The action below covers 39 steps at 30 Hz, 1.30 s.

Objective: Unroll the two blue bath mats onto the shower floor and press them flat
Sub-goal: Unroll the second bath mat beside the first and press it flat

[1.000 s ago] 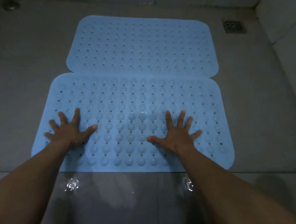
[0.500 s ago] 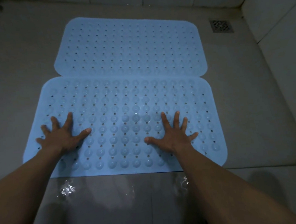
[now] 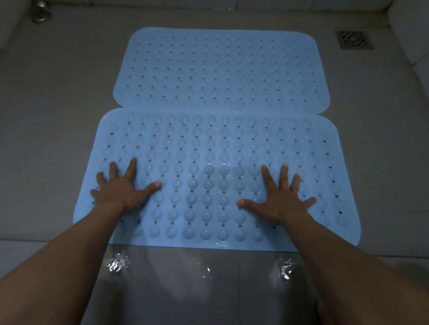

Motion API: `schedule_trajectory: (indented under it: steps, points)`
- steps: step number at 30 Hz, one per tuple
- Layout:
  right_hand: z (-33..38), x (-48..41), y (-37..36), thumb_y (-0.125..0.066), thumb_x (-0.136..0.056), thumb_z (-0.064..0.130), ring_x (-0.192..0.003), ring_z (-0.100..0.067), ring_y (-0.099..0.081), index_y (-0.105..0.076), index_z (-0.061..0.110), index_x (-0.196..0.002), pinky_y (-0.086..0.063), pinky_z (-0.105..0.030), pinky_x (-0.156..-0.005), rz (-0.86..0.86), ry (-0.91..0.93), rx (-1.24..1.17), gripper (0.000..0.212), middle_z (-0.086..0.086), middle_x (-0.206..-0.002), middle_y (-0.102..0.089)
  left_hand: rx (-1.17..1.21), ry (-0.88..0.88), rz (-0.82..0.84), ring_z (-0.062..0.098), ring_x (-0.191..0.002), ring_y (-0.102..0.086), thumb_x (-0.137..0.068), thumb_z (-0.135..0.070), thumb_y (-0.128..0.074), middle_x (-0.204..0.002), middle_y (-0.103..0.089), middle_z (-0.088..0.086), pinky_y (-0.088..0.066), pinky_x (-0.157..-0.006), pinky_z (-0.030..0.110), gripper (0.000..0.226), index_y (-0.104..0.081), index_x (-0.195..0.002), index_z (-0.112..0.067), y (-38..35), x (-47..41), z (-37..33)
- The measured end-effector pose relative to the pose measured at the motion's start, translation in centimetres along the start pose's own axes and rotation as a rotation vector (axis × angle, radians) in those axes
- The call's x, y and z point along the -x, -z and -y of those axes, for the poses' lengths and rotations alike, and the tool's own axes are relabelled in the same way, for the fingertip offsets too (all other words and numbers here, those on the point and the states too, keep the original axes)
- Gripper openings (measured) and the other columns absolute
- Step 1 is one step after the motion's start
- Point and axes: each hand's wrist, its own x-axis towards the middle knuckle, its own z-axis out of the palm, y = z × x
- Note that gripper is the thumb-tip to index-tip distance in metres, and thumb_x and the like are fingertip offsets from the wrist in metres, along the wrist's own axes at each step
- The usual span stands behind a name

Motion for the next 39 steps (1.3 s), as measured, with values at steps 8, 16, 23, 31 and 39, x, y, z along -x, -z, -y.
schedule_trajectory:
  steps: [8, 16, 23, 31, 39]
  points:
    - [-0.1, 0.2, 0.0, -0.035, -0.047, 0.104, -0.147, -0.031, 0.025, 0.023, 0.052, -0.146, -0.004, -0.078, -0.107, -0.027, -0.006, 0.02, 0.126, 0.004, -0.156, 0.039, 0.036, 0.011, -0.012, 0.035, -0.151, 0.008, -0.06, -0.097, -0.037, -0.166, 0.01, 0.0, -0.01, -0.116, 0.067, 0.117, 0.005, -0.155, -0.044, -0.3, 0.2, 0.6]
    - [1.1, 0.0, 1.5, -0.023, -0.053, 0.104, -0.15, -0.038, -0.001, -0.004, 0.042, -0.152, -0.009, -0.076, -0.108, -0.11, -0.035, 0.09, 0.119, -0.007, -0.165, 0.003, 0.06, 0.005, -0.08, 0.04, -0.145, -0.014, -0.062, -0.098, -0.038, -0.16, -0.013, 0.006, -0.024, -0.109, 0.067, 0.105, -0.02, -0.15, -0.041, 0.8, -0.1, 0.4]
    - [8.8, -5.0, 4.6, -0.016, -0.079, 0.089, -0.151, -0.034, 0.0, -0.012, 0.026, -0.156, -0.003, -0.07, -0.114, -0.307, 0.124, 0.149, 0.1, -0.014, -0.164, -0.005, 0.075, -0.108, -0.36, 0.039, -0.142, -0.026, -0.096, -0.063, -0.033, -0.155, -0.029, 0.02, -0.026, -0.113, 0.06, 0.068, -0.033, -0.147, -0.017, 3.5, -6.6, -3.3]
    - [17.2, -12.9, 4.7, -0.013, -0.09, 0.077, -0.151, -0.027, 0.016, 0.005, 0.031, -0.157, 0.008, -0.063, -0.116, -0.333, 0.402, 0.303, 0.084, -0.005, -0.164, 0.018, 0.027, -0.061, -0.26, 0.035, -0.15, 0.016, -0.083, -0.085, -0.004, -0.165, 0.014, -0.001, 0.009, -0.115, 0.065, 0.08, 0.008, -0.153, -0.048, 2.8, -13.3, -3.8]
    - [22.0, -14.4, 2.4, -0.011, -0.099, 0.061, -0.152, -0.023, 0.01, 0.005, 0.033, -0.157, 0.008, -0.062, -0.117, -0.385, 0.595, 0.266, 0.067, 0.0, -0.166, 0.008, 0.072, -0.071, -0.379, 0.028, -0.151, 0.013, -0.084, -0.086, -0.009, -0.167, 0.005, -0.002, 0.008, -0.117, 0.061, 0.082, -0.004, -0.155, -0.046, 2.4, -13.6, -3.9]
